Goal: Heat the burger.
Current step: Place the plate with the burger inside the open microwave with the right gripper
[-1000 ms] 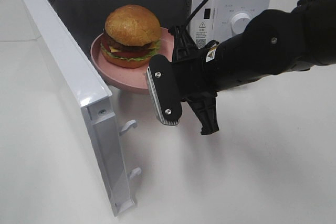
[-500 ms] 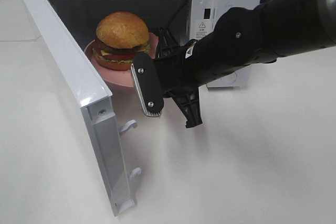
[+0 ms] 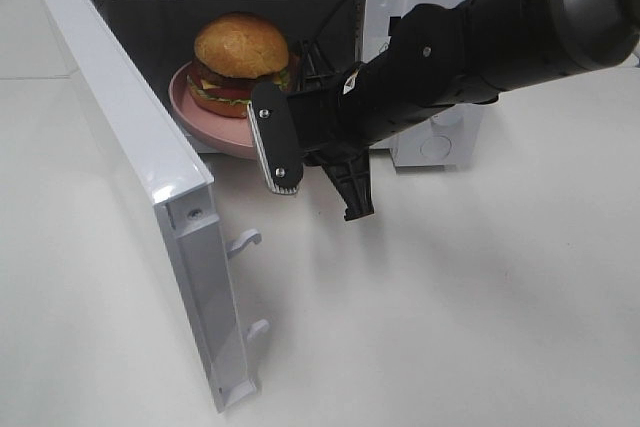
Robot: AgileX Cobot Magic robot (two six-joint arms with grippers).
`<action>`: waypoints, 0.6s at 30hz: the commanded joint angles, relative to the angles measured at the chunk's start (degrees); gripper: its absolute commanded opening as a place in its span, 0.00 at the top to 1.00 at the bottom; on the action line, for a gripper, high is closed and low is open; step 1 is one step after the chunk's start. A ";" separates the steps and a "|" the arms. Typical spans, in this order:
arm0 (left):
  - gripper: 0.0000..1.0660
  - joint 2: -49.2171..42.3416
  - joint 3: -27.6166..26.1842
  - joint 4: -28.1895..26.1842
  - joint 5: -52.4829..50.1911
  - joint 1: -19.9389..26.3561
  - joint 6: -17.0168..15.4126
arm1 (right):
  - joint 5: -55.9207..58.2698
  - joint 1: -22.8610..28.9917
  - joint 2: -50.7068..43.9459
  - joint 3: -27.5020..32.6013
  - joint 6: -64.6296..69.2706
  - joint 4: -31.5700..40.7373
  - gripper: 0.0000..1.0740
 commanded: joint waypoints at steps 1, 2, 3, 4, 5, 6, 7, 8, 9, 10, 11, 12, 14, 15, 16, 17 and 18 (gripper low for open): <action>0.08 -0.63 0.06 -0.29 -0.97 0.17 -0.06 | -3.15 -0.29 0.17 -2.23 0.11 -1.55 1.00; 0.08 -0.63 0.06 -0.29 -0.97 0.17 -0.06 | -3.15 -0.29 0.17 -2.23 0.11 -1.55 1.00; 0.08 -0.63 0.06 -0.29 -0.97 0.17 -0.06 | -2.52 -0.57 0.80 -3.32 1.20 -2.81 1.00; 0.08 -0.63 0.06 -0.29 -0.97 0.17 -0.06 | -2.06 -0.80 1.66 -4.58 2.41 -3.21 1.00; 0.08 -0.63 0.06 -0.29 -0.97 0.17 -0.06 | -2.06 -0.80 1.66 -4.58 2.41 -3.21 1.00; 0.08 -0.63 0.06 -0.29 -0.97 0.17 -0.06 | -2.01 -0.92 2.29 -5.44 3.38 -3.84 1.00; 0.08 -0.63 0.06 -0.29 -0.97 0.17 -0.06 | -2.01 -0.92 2.29 -5.44 3.38 -3.84 1.00; 0.08 -0.63 0.06 -0.29 -0.97 0.17 -0.06 | -1.60 -0.92 3.21 -7.22 5.61 -5.50 1.00; 0.08 -0.63 0.06 -0.29 -0.97 0.17 -0.06 | -0.74 -0.92 4.18 -8.88 7.62 -7.51 1.00; 0.08 -0.63 0.06 -0.29 -0.97 0.17 -0.06 | -0.74 -0.92 4.18 -8.88 7.62 -7.51 1.00; 0.08 -0.63 0.06 -0.29 -0.97 0.17 -0.06 | -0.52 -0.92 4.70 -9.85 8.94 -8.65 1.00; 0.08 -0.63 0.06 -0.29 -0.97 0.17 -0.06 | -0.52 -0.92 4.70 -9.85 8.94 -8.65 1.00; 0.08 -0.63 0.06 -0.29 -0.97 0.17 -0.06 | -0.11 -0.92 6.82 -13.01 12.61 -11.63 1.00; 0.08 -0.63 0.06 -0.29 -0.97 0.17 -0.06 | -0.11 -0.92 6.82 -13.01 12.61 -11.63 1.00; 0.08 -0.63 0.06 -0.29 -0.97 0.17 -0.06 | 0.11 -0.92 7.45 -13.87 13.12 -12.32 1.00; 0.08 -0.63 0.06 -0.29 -0.97 0.17 -0.06 | 0.11 -0.92 7.45 -13.87 13.12 -12.32 1.00; 0.08 -0.63 0.06 -0.29 -0.97 0.17 -0.06 | 0.52 -0.92 8.48 -15.30 14.32 -13.52 1.00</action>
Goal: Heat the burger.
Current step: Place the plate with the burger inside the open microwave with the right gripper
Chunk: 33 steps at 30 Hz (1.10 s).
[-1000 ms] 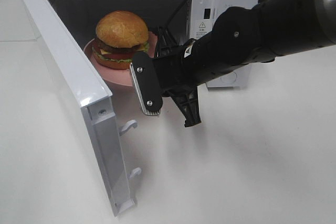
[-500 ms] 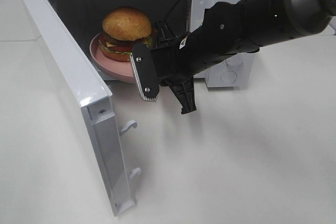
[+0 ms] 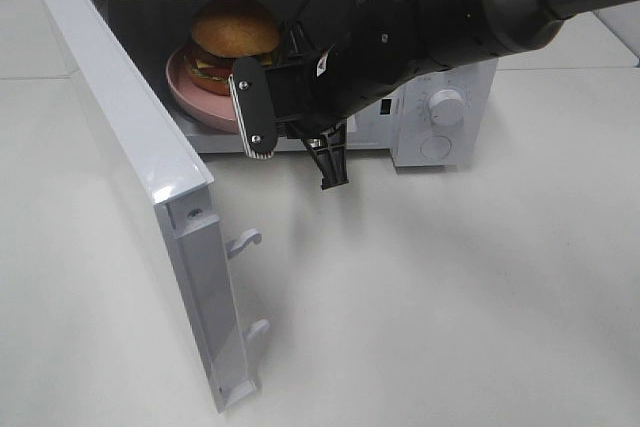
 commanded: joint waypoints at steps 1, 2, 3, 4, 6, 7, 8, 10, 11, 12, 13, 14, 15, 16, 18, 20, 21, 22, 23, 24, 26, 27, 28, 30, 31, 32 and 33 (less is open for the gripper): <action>0.08 -0.63 0.06 -0.29 -0.97 0.17 -0.06 | -2.86 -0.11 1.43 -3.95 2.69 -3.27 1.00; 0.08 -0.63 0.06 -0.29 -0.97 0.17 -0.06 | -2.86 -0.11 1.43 -3.95 2.69 -3.27 1.00; 0.08 -0.63 0.06 -0.29 -0.97 0.17 -0.06 | -2.81 -0.11 1.89 -4.58 3.04 -3.61 1.00; 0.08 -0.63 0.06 -0.29 -0.97 0.17 -0.06 | -2.75 -0.11 2.81 -5.79 3.72 -4.07 1.00; 0.08 -0.63 0.06 -0.29 -0.97 0.17 -0.06 | -2.58 -0.11 3.15 -6.42 4.30 -4.64 1.00; 0.08 -0.63 0.06 -0.29 -0.97 0.17 -0.06 | -2.58 -0.11 3.15 -6.42 4.30 -4.64 1.00; 0.08 -0.63 0.06 -0.29 -0.97 0.17 -0.06 | -2.41 -0.11 4.13 -7.62 5.04 -5.79 1.00; 0.08 -0.63 0.06 -0.29 -0.97 0.17 -0.06 | -2.23 -0.11 4.81 -8.59 5.84 -7.33 1.00; 0.08 -0.63 0.06 -0.29 -0.97 0.17 -0.06 | -2.06 -0.11 5.21 -8.88 6.42 -7.96 1.00; 0.08 -0.63 0.06 -0.17 -0.97 0.17 -0.06 | -1.55 -0.11 5.67 -9.63 7.85 -9.22 1.00; 0.08 -0.63 0.06 -0.17 -0.97 0.17 -0.06 | -1.55 -0.11 5.67 -9.63 7.85 -9.22 1.00; 0.08 -0.63 0.06 -0.11 -0.97 0.17 -0.06 | -1.32 -0.23 5.73 -9.85 8.25 -9.68 1.00; 0.08 -0.63 0.06 -0.11 -0.97 0.17 -0.06 | -1.32 -0.23 5.73 -9.85 8.25 -9.68 1.00; 0.08 -0.63 0.06 0.17 -0.97 0.17 -0.06 | -1.09 -0.69 6.25 -10.54 9.28 -10.49 1.00; 0.08 -0.63 0.06 0.23 -0.97 0.17 -0.06 | -0.92 -0.80 6.70 -11.29 10.20 -11.12 0.99; 0.08 -0.63 0.06 0.23 -0.97 0.17 -0.06 | -0.80 -0.97 7.05 -11.63 10.54 -11.57 0.99; 0.08 -0.63 0.06 0.23 -0.97 0.17 -0.06 | -0.69 -1.15 7.68 -12.61 11.06 -12.09 0.98; 0.08 -0.63 0.06 0.23 -0.97 0.17 -0.06 | -0.52 -1.26 8.02 -13.18 11.17 -12.09 0.97; 0.08 -0.63 0.06 0.23 -0.97 0.17 -0.06 | -0.52 -1.26 8.02 -13.18 11.17 -12.09 0.97; 0.08 -0.63 0.06 0.23 -0.97 0.17 -0.06 | -0.40 -1.26 8.14 -13.41 11.40 -12.09 0.97; 0.08 -0.63 0.06 0.23 -0.97 0.17 -0.06 | -0.11 -1.43 8.42 -13.81 11.92 -12.43 0.94; 0.08 -0.63 0.06 0.23 -0.97 0.17 -0.06 | -0.06 -1.43 8.65 -14.15 12.03 -12.55 0.93; 0.08 -0.63 0.06 0.23 -0.97 0.17 -0.06 | -0.06 -1.43 8.65 -14.21 12.09 -12.55 0.89; 0.08 -0.63 0.06 0.23 -0.97 0.17 -0.06 | 0.17 -1.43 8.65 -14.27 12.09 -12.55 0.83; 0.08 -0.63 0.06 0.23 -0.97 0.17 -0.06 | 0.17 -1.43 8.65 -14.27 12.09 -12.55 0.83; 0.08 -0.63 0.06 0.23 -0.97 0.17 -0.06 | 0.29 -1.43 8.65 -14.27 12.09 -12.49 0.79; 0.08 -0.63 0.06 0.23 -0.97 0.17 -0.06 | 0.80 -1.43 8.65 -14.27 12.38 -12.26 0.72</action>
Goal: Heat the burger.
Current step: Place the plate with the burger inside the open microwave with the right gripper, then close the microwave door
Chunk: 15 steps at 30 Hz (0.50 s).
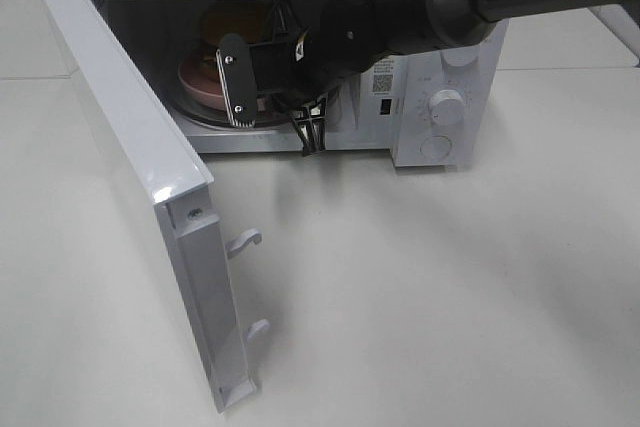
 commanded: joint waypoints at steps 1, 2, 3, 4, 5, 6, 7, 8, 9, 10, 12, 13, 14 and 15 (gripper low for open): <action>0.08 -0.63 0.06 -0.06 -0.97 0.17 -0.06 | -0.40 -0.23 -0.57 -0.46 0.57 -0.29 0.72; 0.08 -0.63 0.06 -0.06 -0.97 0.17 -0.06 | 0.52 -0.23 -0.63 -0.46 0.86 0.00 0.65; 0.08 -0.63 0.06 -0.06 -0.97 0.17 -0.06 | 0.69 -0.23 -0.63 -0.40 1.15 -0.11 0.62; 0.08 -0.63 0.06 -0.06 -0.97 0.17 -0.06 | 0.69 -0.23 -0.63 -0.40 1.15 -0.11 0.62; 0.08 -0.63 0.06 -0.06 -0.97 0.17 -0.06 | 0.63 -0.23 -0.80 -0.17 1.55 -0.11 0.57; 0.08 -0.63 0.06 -0.06 -0.97 0.17 -0.06 | 0.63 -0.23 -0.80 -0.17 1.55 -0.11 0.57; 0.08 -0.63 0.06 -0.06 -0.97 0.17 -0.06 | 0.63 -0.23 -1.20 -0.17 2.01 -0.11 0.54; 0.08 -0.63 0.06 -0.06 -0.97 0.17 -0.06 | 0.63 -0.06 -1.38 -0.17 2.12 -0.11 0.53; 0.08 -0.63 0.06 -0.06 -0.97 0.17 -0.06 | 0.63 -0.06 -1.38 -0.17 2.12 -0.11 0.53; 0.08 -0.63 0.06 -0.06 -0.97 0.17 -0.06 | 0.52 -0.06 -2.18 0.11 2.52 -0.11 0.53; 0.08 -0.63 0.06 -0.06 -0.97 0.17 -0.06 | -1.32 -0.06 -3.38 1.78 2.98 -0.52 0.53; 0.08 -0.63 0.06 -0.06 -0.97 0.17 -0.06 | -2.58 -0.06 -3.90 3.04 3.09 -0.52 0.53; 0.08 -0.63 0.06 -0.06 -0.97 0.17 -0.06 | -2.58 -0.06 -3.90 3.04 3.09 -0.52 0.53; 0.08 -0.63 0.06 -0.06 -0.97 0.17 -0.06 | -4.41 -0.06 -5.33 5.96 3.09 -0.52 0.53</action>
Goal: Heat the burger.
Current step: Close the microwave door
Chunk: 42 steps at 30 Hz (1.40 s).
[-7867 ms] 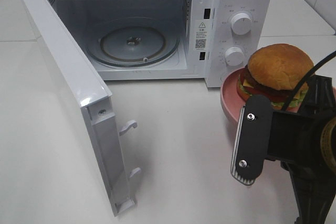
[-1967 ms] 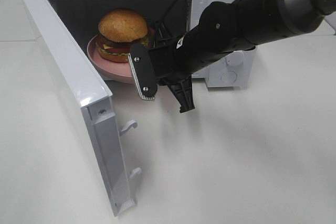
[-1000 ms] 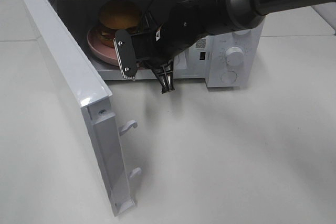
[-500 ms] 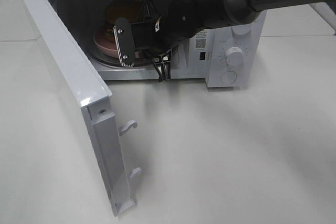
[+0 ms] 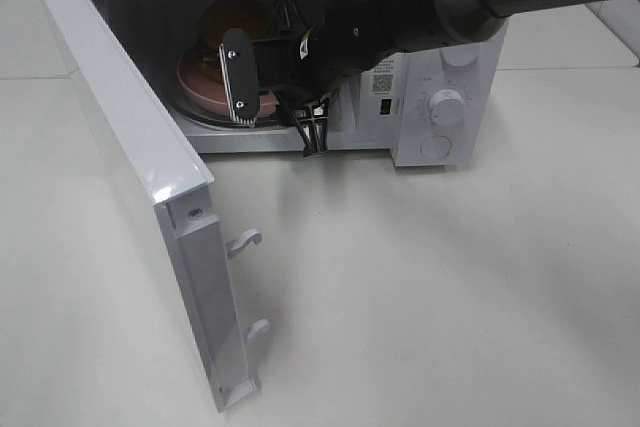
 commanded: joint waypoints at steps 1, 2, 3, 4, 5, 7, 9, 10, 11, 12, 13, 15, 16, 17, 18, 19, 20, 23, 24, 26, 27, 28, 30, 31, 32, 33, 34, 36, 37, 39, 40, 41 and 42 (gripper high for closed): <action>0.08 -0.63 0.06 -0.06 -0.97 0.17 -0.06 | -4.58 -0.06 -3.55 4.41 0.92 -0.52 0.53; 0.08 -0.63 0.06 -0.06 -0.97 0.17 -0.06 | -4.58 -0.06 -3.55 4.41 0.92 -0.52 0.53; 0.08 -0.63 0.06 -0.06 -0.97 0.17 -0.06 | -5.61 -0.06 -5.04 7.28 0.92 -0.63 0.53; 0.08 -0.63 0.06 -0.06 -0.97 0.17 -0.06 | -6.19 -0.06 -6.02 8.71 0.92 -0.92 0.52; 0.08 -0.63 0.06 -0.06 -0.97 0.17 -0.06 | -6.19 -0.06 -6.02 8.71 0.92 -0.92 0.52; 0.08 -0.63 0.06 -0.06 -0.97 0.17 -0.06 | -7.33 -0.06 -7.56 11.29 0.92 -1.03 0.51; 0.08 -0.63 0.06 -0.06 -0.97 0.17 -0.06 | -8.48 -0.06 -10.08 15.24 2.29 -0.63 0.45; 0.08 -0.63 0.06 -0.06 -0.97 0.17 -0.06 | -8.48 -0.06 -10.08 15.24 2.29 -0.63 0.45; 0.08 -0.63 0.06 -0.06 -0.97 0.17 -0.06 | -8.48 -0.06 -11.80 17.36 3.72 0.11 0.39; 0.08 -0.63 0.06 -0.06 -0.97 0.17 -0.06 | -8.48 -0.06 -11.80 17.36 3.72 0.11 0.39; 0.08 -0.63 0.06 -0.06 -0.97 0.17 -0.06 | -9.40 -0.06 -13.69 19.54 4.81 0.11 0.32; 0.08 -0.63 0.06 -0.06 -0.97 0.17 -0.06 | -9.91 -0.06 -14.61 20.80 5.04 0.11 0.28; 0.08 -0.63 0.06 -0.06 -0.97 0.17 -0.06 | -11.17 -0.06 -16.27 23.49 5.04 0.11 0.24; 0.08 -0.63 0.06 -0.06 -0.97 0.17 -0.06 | -11.46 -0.06 -17.02 24.52 5.04 0.17 0.23; 0.08 -0.63 0.06 -0.06 -0.97 0.17 -0.06 | -11.46 -0.06 -17.02 24.52 5.04 0.17 0.23; 0.08 -0.63 0.06 -0.06 -0.97 0.17 -0.06 | -12.03 -0.06 -18.85 26.99 5.16 0.40 0.23; 0.08 -0.63 0.06 -0.06 -0.97 0.17 -0.06 | -12.03 -0.06 -18.85 26.99 5.16 0.40 0.23; 0.08 -0.63 0.06 -0.06 -0.97 0.17 -0.06 | -12.43 -0.06 -21.31 29.91 5.44 1.60 0.24; 0.08 -0.63 0.06 -0.06 -0.97 0.17 -0.06 | -12.38 -0.06 -23.32 32.09 5.50 1.66 0.25; 0.08 -0.63 0.06 -0.06 -0.97 0.17 -0.06 | -12.38 -0.06 -24.18 33.17 6.02 1.66 0.25; 0.08 -0.63 0.06 -0.06 -0.97 0.17 -0.06 | -12.32 -0.06 -26.18 35.12 8.59 1.66 0.25; 0.08 -0.63 0.06 -0.06 -0.97 0.17 -0.06 | -12.32 -0.06 -27.33 36.27 10.37 1.66 0.25; 0.08 -0.63 0.06 -0.06 -0.97 0.17 -0.06 | -12.32 -0.06 -29.45 38.16 13.29 1.66 0.26; 0.08 -0.63 0.06 -0.06 -0.97 0.17 -0.06 | -12.32 -0.06 -30.54 39.13 14.78 1.66 0.26; 0.08 -0.63 0.06 -0.06 -0.97 0.17 -0.06 | -12.32 -0.06 -30.54 39.13 14.78 1.66 0.26; 0.08 -0.63 0.06 -0.06 -0.97 0.17 -0.06 | -12.26 -0.23 -32.60 41.02 17.93 1.66 0.26; 0.08 -0.63 0.06 -0.06 -0.97 0.17 -0.06 | -12.15 -0.23 -33.80 41.94 19.88 1.72 0.26; 0.08 -0.63 0.06 -0.06 -0.97 0.17 -0.06 | -11.46 -0.23 -36.10 43.43 23.89 1.72 0.26; 0.08 -0.63 0.06 -0.06 -0.97 0.17 -0.06 | -10.08 -0.23 -38.90 44.81 28.02 1.72 0.26; 0.08 -0.63 0.06 -0.06 -0.97 0.17 -0.06 | -9.22 -0.23 -40.16 45.61 30.77 1.72 0.27; 0.08 -0.63 0.06 -0.06 -0.97 0.17 -0.06 | -6.70 -0.23 -42.57 46.64 36.04 1.72 0.27; 0.08 -0.63 0.06 -0.06 -0.97 0.17 -0.06 | -6.70 -0.23 -42.57 46.64 36.04 1.72 0.27; 0.08 -0.63 0.06 -0.06 -0.97 0.17 -0.06 | -2.98 -0.23 -44.58 46.81 40.85 1.72 0.27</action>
